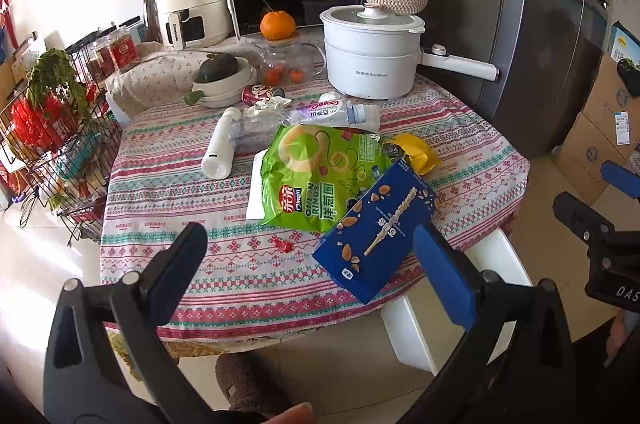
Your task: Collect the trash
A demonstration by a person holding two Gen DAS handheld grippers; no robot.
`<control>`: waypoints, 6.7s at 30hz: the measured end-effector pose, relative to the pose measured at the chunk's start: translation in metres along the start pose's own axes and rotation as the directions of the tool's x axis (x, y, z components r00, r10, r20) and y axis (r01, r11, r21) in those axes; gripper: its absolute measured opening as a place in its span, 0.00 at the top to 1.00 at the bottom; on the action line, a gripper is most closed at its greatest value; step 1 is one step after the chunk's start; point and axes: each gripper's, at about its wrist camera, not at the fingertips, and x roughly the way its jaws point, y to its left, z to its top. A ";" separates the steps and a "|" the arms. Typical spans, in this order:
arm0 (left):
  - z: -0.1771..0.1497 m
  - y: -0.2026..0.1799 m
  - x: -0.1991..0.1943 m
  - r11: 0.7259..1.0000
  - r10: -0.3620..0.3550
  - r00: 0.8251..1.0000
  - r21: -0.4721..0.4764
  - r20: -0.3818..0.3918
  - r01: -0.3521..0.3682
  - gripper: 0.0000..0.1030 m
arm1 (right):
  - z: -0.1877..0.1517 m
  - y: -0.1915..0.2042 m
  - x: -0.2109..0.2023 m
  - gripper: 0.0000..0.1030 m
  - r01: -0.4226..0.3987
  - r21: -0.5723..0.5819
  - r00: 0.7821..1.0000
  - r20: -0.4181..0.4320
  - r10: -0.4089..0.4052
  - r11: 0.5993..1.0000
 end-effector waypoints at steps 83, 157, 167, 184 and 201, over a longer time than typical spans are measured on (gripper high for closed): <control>-0.006 -0.060 0.092 0.899 -0.190 0.927 0.322 -0.324 0.297 0.01 | 0.010 -0.030 0.038 0.00 -0.058 0.010 0.973 -0.222 0.059 0.998; 0.037 0.024 0.104 0.983 -0.184 0.957 -0.032 -0.225 0.182 0.07 | 0.035 -0.013 0.277 0.71 -0.216 0.142 0.844 -0.471 0.258 0.966; 0.037 0.013 0.101 0.976 -0.213 0.954 0.001 -0.209 0.218 0.07 | 0.046 -0.067 0.217 0.72 -0.182 0.164 0.903 -0.363 0.231 0.969; -0.045 -0.080 0.061 0.818 -0.337 0.859 0.332 -0.385 0.470 0.07 | -0.066 -0.112 0.126 0.72 -0.210 0.046 0.846 -0.492 0.205 0.977; -0.083 -0.142 0.085 0.763 -0.238 0.854 0.456 -0.462 0.459 0.03 | -0.102 -0.130 0.120 0.71 -0.197 0.057 0.820 -0.538 0.196 0.979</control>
